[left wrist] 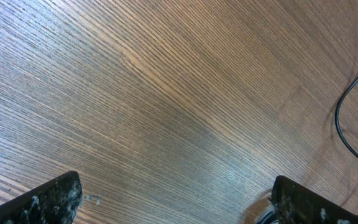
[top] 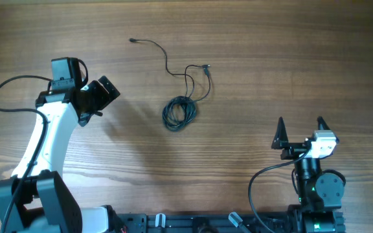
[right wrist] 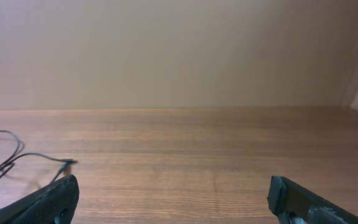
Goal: Untangle cables
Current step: 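Lift the left gripper away from the coil toward the left, then raise the right arm and swing it toward the cable coil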
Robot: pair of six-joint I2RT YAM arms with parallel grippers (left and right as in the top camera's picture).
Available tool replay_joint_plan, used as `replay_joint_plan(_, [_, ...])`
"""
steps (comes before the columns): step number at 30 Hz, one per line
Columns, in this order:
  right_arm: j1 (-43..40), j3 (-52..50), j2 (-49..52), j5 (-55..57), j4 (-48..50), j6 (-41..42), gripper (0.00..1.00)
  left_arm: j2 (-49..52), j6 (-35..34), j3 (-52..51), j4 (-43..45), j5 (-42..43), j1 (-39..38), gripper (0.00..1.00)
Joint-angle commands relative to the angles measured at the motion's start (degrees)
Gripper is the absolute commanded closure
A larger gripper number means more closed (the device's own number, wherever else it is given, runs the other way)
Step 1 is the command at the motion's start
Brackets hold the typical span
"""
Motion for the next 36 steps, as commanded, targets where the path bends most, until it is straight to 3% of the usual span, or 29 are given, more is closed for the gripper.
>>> replay_joint_plan(1, [-0.2,0.0,-0.3,-10.0,0.2,1.3,0.0,-0.7,0.3,0.8,0.2,0.3,0.1,0.0])
replay_joint_plan(7, [-0.2,4.6,-0.2,-15.6,-1.6,5.2,0.0,-0.7,0.3,0.8,0.2,0.3,0.1,0.0])
replay_joint_plan(13, [-0.2,20.2,5.0,-15.6,-6.8,5.3,0.0,-0.7,0.3,0.8,0.2,0.3,0.1,0.0])
replay_joint_plan(17, [-0.2,34.8,14.0,-16.6,-16.0,5.2,0.01,-0.7,0.3,0.8,0.2,0.3,0.1,0.0])
replay_joint_plan(22, [-0.2,60.1,30.9,-18.6,-37.0,5.1,0.0,-0.7,0.3,0.8,0.2,0.3,0.1,0.0])
replay_joint_plan(27, [-0.2,77.7,46.9,-19.2,-55.9,5.4,0.0,-0.7,0.3,0.8,0.2,0.3,0.1,0.0])
replay_joint_plan(36, [-0.2,78.7,61.4,-31.0,-57.3,7.2,0.0,-0.7,0.3,0.8,0.2,0.3,0.1,0.0])
